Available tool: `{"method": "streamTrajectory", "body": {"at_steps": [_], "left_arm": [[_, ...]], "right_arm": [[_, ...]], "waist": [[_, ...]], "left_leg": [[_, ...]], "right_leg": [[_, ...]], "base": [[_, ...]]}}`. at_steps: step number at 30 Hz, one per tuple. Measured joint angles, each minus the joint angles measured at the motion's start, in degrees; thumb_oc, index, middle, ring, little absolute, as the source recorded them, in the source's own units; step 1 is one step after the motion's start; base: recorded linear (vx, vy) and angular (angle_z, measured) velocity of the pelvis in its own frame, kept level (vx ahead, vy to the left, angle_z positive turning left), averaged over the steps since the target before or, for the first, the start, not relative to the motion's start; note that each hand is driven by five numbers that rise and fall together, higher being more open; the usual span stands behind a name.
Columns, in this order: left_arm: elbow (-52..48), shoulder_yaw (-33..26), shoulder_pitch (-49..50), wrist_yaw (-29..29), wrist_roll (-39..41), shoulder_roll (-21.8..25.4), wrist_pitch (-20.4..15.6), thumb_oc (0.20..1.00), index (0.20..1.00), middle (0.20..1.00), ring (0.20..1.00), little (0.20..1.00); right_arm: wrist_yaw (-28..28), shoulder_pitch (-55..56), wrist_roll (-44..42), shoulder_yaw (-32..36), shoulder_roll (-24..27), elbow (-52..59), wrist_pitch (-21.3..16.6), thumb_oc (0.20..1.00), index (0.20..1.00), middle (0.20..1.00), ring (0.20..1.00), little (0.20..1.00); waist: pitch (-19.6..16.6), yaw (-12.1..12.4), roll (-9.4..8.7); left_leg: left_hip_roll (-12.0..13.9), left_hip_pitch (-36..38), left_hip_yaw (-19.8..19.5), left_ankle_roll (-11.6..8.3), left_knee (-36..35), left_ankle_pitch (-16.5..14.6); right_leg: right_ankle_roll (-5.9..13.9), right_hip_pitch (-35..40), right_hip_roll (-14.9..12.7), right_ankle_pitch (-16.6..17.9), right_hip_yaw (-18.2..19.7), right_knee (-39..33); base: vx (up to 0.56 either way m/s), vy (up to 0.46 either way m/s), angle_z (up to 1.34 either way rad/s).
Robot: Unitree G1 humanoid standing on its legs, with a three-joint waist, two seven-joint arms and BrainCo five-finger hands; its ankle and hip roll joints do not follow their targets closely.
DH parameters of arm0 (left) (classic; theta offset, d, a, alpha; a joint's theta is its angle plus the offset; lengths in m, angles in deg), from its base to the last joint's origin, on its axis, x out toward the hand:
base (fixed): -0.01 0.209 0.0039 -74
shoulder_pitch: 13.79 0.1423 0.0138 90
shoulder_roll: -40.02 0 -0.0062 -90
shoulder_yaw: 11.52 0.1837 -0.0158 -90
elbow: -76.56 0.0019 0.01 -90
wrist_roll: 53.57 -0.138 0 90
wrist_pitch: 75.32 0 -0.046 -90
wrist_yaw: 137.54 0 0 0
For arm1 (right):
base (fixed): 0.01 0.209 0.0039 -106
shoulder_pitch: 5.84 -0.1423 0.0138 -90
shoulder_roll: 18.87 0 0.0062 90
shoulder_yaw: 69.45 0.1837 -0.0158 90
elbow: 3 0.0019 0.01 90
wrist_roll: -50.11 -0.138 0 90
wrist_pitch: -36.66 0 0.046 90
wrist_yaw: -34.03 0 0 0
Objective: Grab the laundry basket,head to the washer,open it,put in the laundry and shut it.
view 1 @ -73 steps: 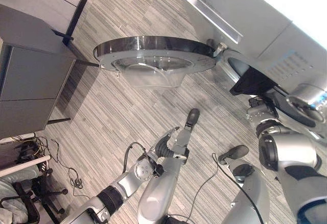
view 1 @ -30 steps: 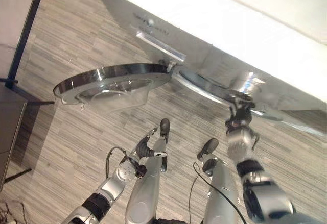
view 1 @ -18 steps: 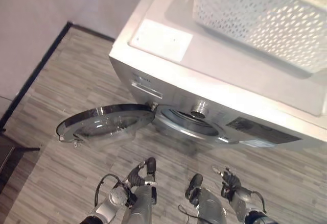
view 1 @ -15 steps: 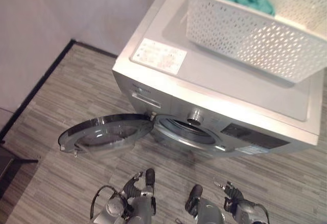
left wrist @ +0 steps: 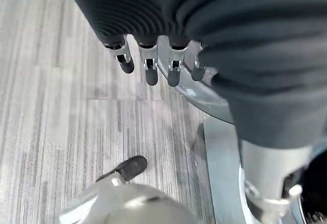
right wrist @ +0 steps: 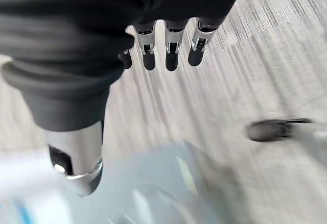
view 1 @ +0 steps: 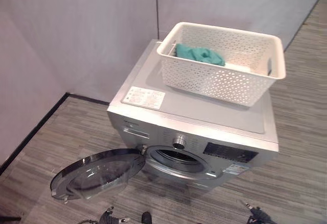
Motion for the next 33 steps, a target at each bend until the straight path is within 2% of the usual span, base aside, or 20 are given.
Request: {"method": "streamTrajectory", "body": {"at_steps": [4, 7, 11, 12, 14, 16, 18, 20, 21, 23, 24, 25, 27, 28, 29, 30, 31, 32, 33], "left_arm": [[2.13, -2.21, 0.02, 0.05, -0.06, -0.11, 0.55, 1.000, 1.000, 1.000, 1.000, 1.000], [2.08, -2.29, 0.12, 0.03, -0.09, -0.78, 0.58, 1.000, 1.000, 1.000, 1.000, 1.000], [-0.17, -2.16, 0.22, 0.05, -0.25, -1.34, 0.52, 1.000, 1.000, 1.000, 1.000, 1.000], [-0.57, -1.38, 0.23, 0.05, -0.96, -2.50, 0.50, 1.000, 1.000, 1.000, 1.000, 1.000], [-0.57, 0.95, -0.29, 0.03, -2.54, -2.72, 0.50, 1.000, 1.000, 1.000, 1.000, 1.000], [-0.41, 4.59, -1.21, -0.09, -3.55, -1.59, 0.47, 1.000, 1.000, 1.000, 1.000, 1.000], [-0.40, 8.13, -1.91, -0.18, -5.18, 0.77, 0.45, 1.000, 1.000, 1.000, 1.000, 1.000], [0.28, 7.66, -1.76, -0.14, -5.41, 2.43, 0.50, 1.000, 1.000, 1.000, 1.000, 1.000], [0.93, 7.39, -1.58, -0.15, -5.56, 2.94, 0.60, 1.000, 1.000, 1.000, 1.000, 1.000], [1.98, 6.63, -2.15, -0.09, -5.55, 2.47, 0.50, 1.000, 1.000, 1.000, 1.000, 1.000], [2.18, 6.63, -2.63, -0.10, -5.56, 2.10, 0.51, 1.000, 1.000, 1.000, 1.000, 1.000], [2.19, 6.57, -2.70, -0.10, -5.57, 1.42, 0.46, 1.000, 1.000, 1.000, 1.000, 1.000], [2.90, 5.78, -3.42, -0.16, -5.78, 1.35, 0.43, 1.000, 1.000, 1.000, 1.000, 1.000], [4.01, 5.21, -3.34, -0.16, -5.81, 1.56, 0.45, 1.000, 1.000, 1.000, 1.000, 1.000], [3.80, 5.05, -2.51, -0.19, -5.83, 2.40, 0.34, 1.000, 1.000, 1.000, 1.000, 1.000], [3.29, 5.45, -2.33, -0.27, -5.85, 3.50, 0.11, 1.000, 1.000, 1.000, 1.000, 1.000], [3.48, 5.86, -3.31, -0.30, -5.80, 2.91, 0.05, 1.000, 1.000, 1.000, 1.000, 1.000], [1.92, 6.82, -3.26, -0.44, -5.78, 1.41, -0.23, 1.000, 1.000, 1.000, 1.000, 1.000], [1.58, 6.67, -3.56, -0.68, -5.80, 0.40, -0.64, 1.000, 1.000, 1.000, 1.000, 1.000]], "right_arm": [[-3.08, 0.95, -2.63, 3.09, 3.37, 7.13, -1.61, 1.000, 1.000, 1.000, 1.000, 1.000], [-5.40, 2.03, -2.55, 6.29, 3.42, 15.32, -2.55, 1.000, 1.000, 1.000, 1.000, 1.000], [-11.73, 6.94, -0.12, 9.79, 2.24, 38.37, -4.93, 1.000, 1.000, 1.000, 1.000, 1.000], [-14.42, 7.72, 2.77, 11.92, 2.29, 52.63, -5.38, 1.000, 1.000, 1.000, 1.000, 1.000], [-16.64, 4.69, 6.46, 12.20, 6.15, 64.24, -7.56, 1.000, 1.000, 1.000, 1.000, 1.000], [-17.36, -1.49, 9.84, 10.93, 11.95, 61.39, -8.79, 1.000, 1.000, 1.000, 1.000, 1.000], [-18.29, -6.54, 10.30, 9.99, 15.04, 55.82, -8.93, 1.000, 1.000, 1.000, 1.000, 1.000], [-18.64, -6.98, 10.47, 9.31, 15.01, 54.95, -8.71, 1.000, 1.000, 1.000, 1.000, 1.000], [-18.82, -7.49, 11.11, 8.89, 15.00, 55.84, -8.75, 1.000, 1.000, 1.000, 1.000, 1.000], [-18.92, -9.35, 12.14, 8.86, 15.84, 56.51, -8.76, 1.000, 1.000, 1.000, 1.000, 1.000], [-18.89, -10.18, 12.16, 8.66, 17.23, 56.55, -8.72, 1.000, 1.000, 1.000, 1.000, 1.000], [-18.90, -11.50, 12.34, 8.00, 20.29, 56.30, -8.67, 1.000, 1.000, 1.000, 1.000, 1.000], [-17.87, -13.25, 13.21, 4.92, 25.70, 55.74, -8.10, 1.000, 1.000, 1.000, 1.000, 1.000], [-16.76, -14.37, 13.86, 1.91, 28.30, 54.92, -7.39, 1.000, 1.000, 1.000, 1.000, 1.000], [-14.89, -16.32, 14.41, -2.54, 30.96, 52.00, -6.44, 1.000, 1.000, 1.000, 1.000, 1.000], [-13.26, -17.58, 14.43, -6.40, 32.67, 49.26, -5.92, 1.000, 1.000, 1.000, 1.000, 1.000], [-11.03, -20.77, 14.37, -10.83, 34.68, 46.51, -5.18, 1.000, 1.000, 1.000, 1.000, 1.000], [-8.68, -24.22, 14.42, -14.10, 37.24, 46.05, -4.62, 1.000, 1.000, 1.000, 1.000, 1.000], [-7.54, -27.01, 14.52, -14.87, 37.89, 45.82, -4.44, 1.000, 1.000, 1.000, 1.000, 1.000]], "waist": [[-0.20, -1.29, -0.63], [-0.28, -2.00, -0.78], [0.00, -2.33, -1.28], [0.03, -3.15, -0.81], [0.05, -3.54, -0.82], [0.58, -3.27, -1.49], [1.15, -2.59, -3.20], [1.19, -0.58, -5.13], [1.34, -0.08, -5.53], [1.89, 0.13, -4.66], [2.38, 0.04, -3.75], [2.95, 0.11, -2.72], [3.52, -0.38, -1.90], [3.78, -0.95, -2.12], [3.34, -1.69, -3.74], [2.80, -1.42, -6.85], [2.39, -0.45, -6.16], [1.96, -0.33, -5.14], [2.05, 0.10, -4.75]], "left_leg": [[-0.51, 1.93, 0.59, 0.22, -0.01, -0.87], [-0.85, 2.39, 0.60, 0.36, -0.04, -1.09], [-1.57, 3.08, 0.60, 0.75, -0.37, -1.38], [-2.63, 3.25, 0.50, 1.18, -0.41, -2.01], [-3.59, 3.41, 0.58, 2.35, -0.42, -2.56], [-3.79, 4.52, 0.52, 3.76, -0.42, -3.03], [-4.78, 6.12, 0.41, 5.50, -0.38, -2.99], [-4.89, 6.25, 0.35, 6.15, -0.37, -3.29], [-4.94, 6.29, 0.23, 6.31, -0.14, -3.25], [-4.91, 6.06, -0.82, 6.07, -0.06, -2.89], [-4.91, 5.88, -1.42, 5.96, -0.06, -2.76], [-4.93, 5.73, -1.77, 5.86, -0.05, -2.68], [-5.37, 5.06, -3.97, 4.84, 0.00, -3.05], [-5.34, 5.42, -5.81, 4.21, -0.02, -3.47], [-5.21, 5.86, -8.02, 2.53, 0.14, -3.83], [-5.93, 6.54, -10.18, 0.87, 0.43, -4.35], [-3.73, 5.75, -11.70, -0.97, 1.32, -4.13], [-0.89, 4.16, -13.60, -1.93, 1.74, -3.49], [0.49, 3.39, -13.85, -3.12, 1.65, -2.59]], "right_leg": [[0.21, 1.54, -0.20, 0.19, 1.11, -0.22], [0.24, 2.02, -0.78, 0.20, 1.11, -0.12], [0.44, 2.48, -1.62, 0.22, 1.13, 0.30], [1.23, 1.98, -2.39, -0.29, 1.16, 1.98], [1.98, -0.24, -4.33, -0.76, 1.29, 7.16], [1.95, -3.38, -6.42, -0.95, 1.27, 16.50], [2.24, -7.57, -9.48, -1.64, 2.87, 27.45], [2.10, -8.92, -10.16, -2.02, 2.85, 29.79], [2.31, -9.72, -10.15, -2.33, 2.81, 29.83], [2.75, -9.26, -10.10, -2.55, 3.32, 24.31], [3.06, -8.94, -9.96, -2.41, 5.21, 19.63], [4.36, -8.80, -10.27, -0.90, 8.28, 12.56], [7.45, -9.25, -11.19, 5.39, 16.52, -0.69], [7.83, -9.30, -11.70, 9.14, 18.91, -3.47], [7.39, -5.11, -11.04, 10.07, 19.23, -3.41], [7.80, -0.42, -10.07, 8.61, 19.45, -2.97], [6.09, 0.42, -7.77, 6.57, 16.00, -2.83], [5.03, 0.57, -4.98, 5.64, 13.60, -2.81], [4.94, 0.50, -3.83, 5.60, 12.85, -2.82]], "base": [[0.06, 0.032, -0.11], [0.05, 0.052, 0.01], [0.03, 0.086, 0.01], [0.03, 0.163, -0.01], [0.02, 0.156, -0.06], [0.02, 0.089, 0.06], [0.00, 0.031, 0.15], [0.00, -0.038, 0.00], [0.01, -0.127, 0.06], [0.00, -0.133, 0.16], [0.07, -0.185, 0.30], [0.12, -0.202, 0.32], [0.15, -0.178, 0.47], [0.16, -0.195, 0.92], [0.13, -0.221, 1.14], [0.09, -0.230, 1.09], [0.09, -0.205, 1.12], [0.12, -0.223, 0.92], [0.10, -0.181, 1.02]]}}
